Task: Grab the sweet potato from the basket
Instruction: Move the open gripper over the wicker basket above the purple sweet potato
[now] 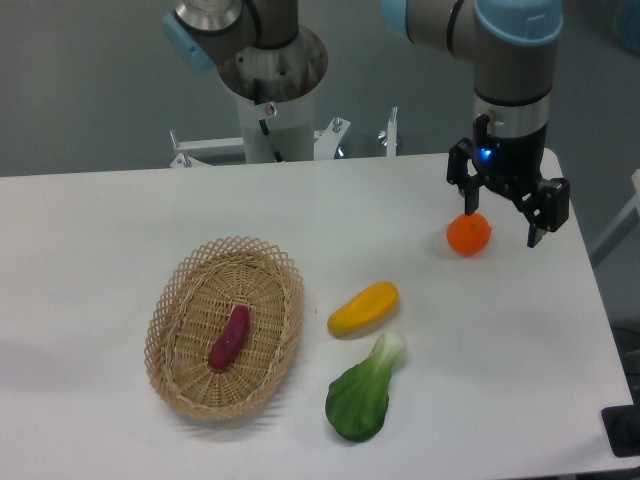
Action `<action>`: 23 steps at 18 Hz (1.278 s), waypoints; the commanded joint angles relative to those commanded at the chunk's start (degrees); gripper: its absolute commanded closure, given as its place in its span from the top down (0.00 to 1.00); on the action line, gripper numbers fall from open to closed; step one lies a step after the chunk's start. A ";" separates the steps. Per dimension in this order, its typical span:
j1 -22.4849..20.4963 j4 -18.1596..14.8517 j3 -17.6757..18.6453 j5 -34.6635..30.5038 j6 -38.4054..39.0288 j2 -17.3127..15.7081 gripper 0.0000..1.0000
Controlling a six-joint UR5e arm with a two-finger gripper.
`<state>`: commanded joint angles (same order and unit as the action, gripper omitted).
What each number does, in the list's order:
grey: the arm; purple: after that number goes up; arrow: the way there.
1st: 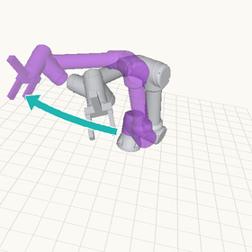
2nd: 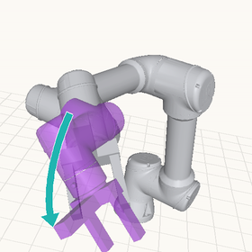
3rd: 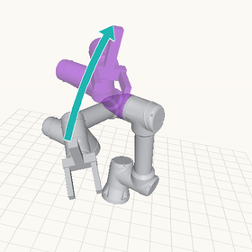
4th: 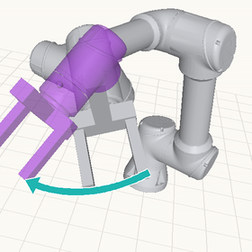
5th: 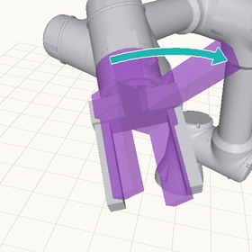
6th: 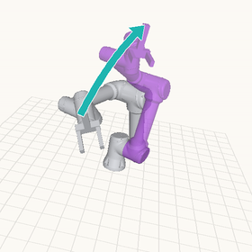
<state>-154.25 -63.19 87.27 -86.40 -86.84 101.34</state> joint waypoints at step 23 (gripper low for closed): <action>24.51 5.00 9.93 3.96 48.07 3.68 1.00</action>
<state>-129.73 -58.19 97.21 -82.44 -38.76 105.02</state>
